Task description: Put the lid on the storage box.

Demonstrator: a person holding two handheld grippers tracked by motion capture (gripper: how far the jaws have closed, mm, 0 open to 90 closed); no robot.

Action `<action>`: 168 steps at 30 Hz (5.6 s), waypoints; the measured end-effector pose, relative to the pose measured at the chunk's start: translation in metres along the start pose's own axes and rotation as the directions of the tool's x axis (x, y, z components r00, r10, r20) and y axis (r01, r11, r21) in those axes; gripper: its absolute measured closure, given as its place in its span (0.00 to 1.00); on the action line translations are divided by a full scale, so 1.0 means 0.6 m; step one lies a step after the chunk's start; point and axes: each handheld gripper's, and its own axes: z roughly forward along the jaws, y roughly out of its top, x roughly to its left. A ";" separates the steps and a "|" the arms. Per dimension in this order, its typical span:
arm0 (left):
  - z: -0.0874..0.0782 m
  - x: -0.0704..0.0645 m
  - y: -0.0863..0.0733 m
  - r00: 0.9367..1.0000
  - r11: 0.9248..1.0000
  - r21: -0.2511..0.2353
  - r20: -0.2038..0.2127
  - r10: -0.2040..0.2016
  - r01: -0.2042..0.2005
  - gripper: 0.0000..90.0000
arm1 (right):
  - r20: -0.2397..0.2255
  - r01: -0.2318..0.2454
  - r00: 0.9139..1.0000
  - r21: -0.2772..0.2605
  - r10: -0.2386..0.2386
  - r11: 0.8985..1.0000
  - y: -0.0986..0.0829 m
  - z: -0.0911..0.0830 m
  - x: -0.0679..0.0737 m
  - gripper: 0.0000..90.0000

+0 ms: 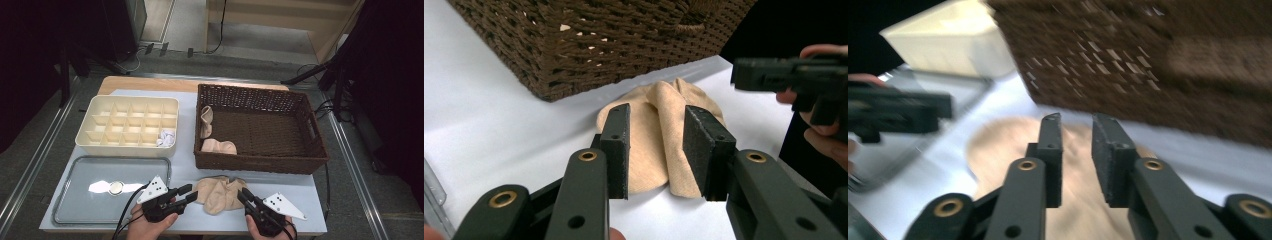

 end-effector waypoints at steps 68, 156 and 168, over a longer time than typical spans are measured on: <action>0.011 0.000 -0.013 0.998 0.998 0.067 -0.055 -0.004 0.008 0.98 | 0.057 -0.031 0.998 0.120 0.024 0.992 -0.021 0.015 -0.021 0.98; 0.032 0.002 -0.016 0.995 0.991 0.127 -0.101 -0.024 0.037 0.97 | 0.064 -0.007 0.998 0.137 -0.002 0.990 -0.024 0.033 -0.035 0.81; 0.018 0.002 -0.005 0.990 0.996 0.077 -0.139 -0.037 0.048 0.76 | 0.094 -0.021 0.995 0.061 0.015 0.998 -0.015 0.014 -0.043 0.71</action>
